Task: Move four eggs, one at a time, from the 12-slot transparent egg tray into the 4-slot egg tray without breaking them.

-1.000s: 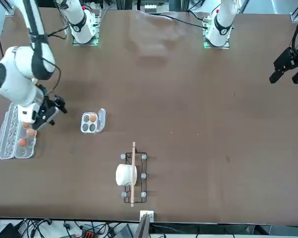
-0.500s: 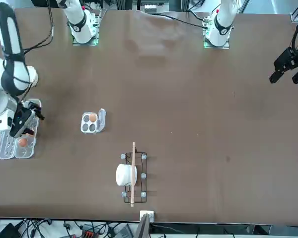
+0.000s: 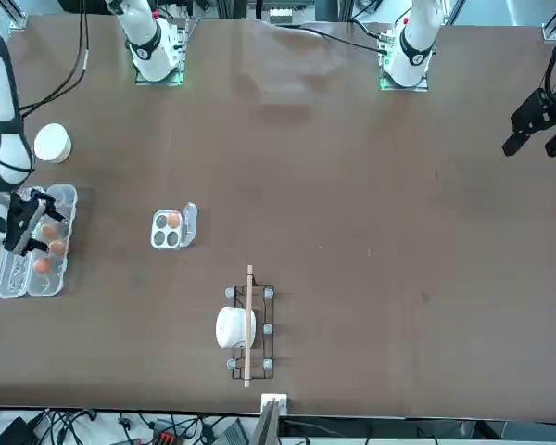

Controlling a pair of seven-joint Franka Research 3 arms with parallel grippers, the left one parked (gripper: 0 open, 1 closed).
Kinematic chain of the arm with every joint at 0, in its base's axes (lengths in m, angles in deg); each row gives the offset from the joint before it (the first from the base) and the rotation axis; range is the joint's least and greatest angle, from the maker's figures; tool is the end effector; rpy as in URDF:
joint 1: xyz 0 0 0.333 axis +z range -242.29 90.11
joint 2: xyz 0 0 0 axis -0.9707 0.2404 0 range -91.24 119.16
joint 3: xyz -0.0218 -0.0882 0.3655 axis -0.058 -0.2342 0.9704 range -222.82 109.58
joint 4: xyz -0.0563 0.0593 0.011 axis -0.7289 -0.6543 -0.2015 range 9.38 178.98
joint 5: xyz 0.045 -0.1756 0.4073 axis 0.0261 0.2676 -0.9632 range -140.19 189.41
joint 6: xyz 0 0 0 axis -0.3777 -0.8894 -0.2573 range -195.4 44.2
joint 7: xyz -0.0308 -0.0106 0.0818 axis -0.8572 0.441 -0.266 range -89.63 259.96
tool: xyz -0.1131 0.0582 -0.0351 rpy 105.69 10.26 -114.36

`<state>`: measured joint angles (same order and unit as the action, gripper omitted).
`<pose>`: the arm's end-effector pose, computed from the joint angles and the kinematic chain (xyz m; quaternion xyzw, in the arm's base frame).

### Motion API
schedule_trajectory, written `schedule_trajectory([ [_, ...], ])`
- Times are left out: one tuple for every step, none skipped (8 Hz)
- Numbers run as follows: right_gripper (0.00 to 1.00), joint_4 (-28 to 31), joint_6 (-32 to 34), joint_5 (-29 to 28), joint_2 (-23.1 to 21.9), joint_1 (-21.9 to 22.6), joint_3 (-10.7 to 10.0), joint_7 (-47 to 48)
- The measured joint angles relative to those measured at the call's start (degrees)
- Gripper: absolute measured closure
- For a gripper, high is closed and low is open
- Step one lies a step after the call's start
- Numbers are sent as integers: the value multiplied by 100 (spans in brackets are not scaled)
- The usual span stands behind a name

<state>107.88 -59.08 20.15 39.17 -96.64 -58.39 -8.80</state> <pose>0.6549 -0.2633 0.2829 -0.8240 -0.5659 -0.0111 0.0265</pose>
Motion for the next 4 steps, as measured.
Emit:
schedule_trajectory([
  [0, 0, 6, 0, 36, -145, 0, -358],
  [0, -1, 16, 1, 76, -260, 0, -641],
  [0, -2, 18, 11, 136, -332, 0, -831],
  [1, -5, 17, 47, 209, -359, 0, -934],
])
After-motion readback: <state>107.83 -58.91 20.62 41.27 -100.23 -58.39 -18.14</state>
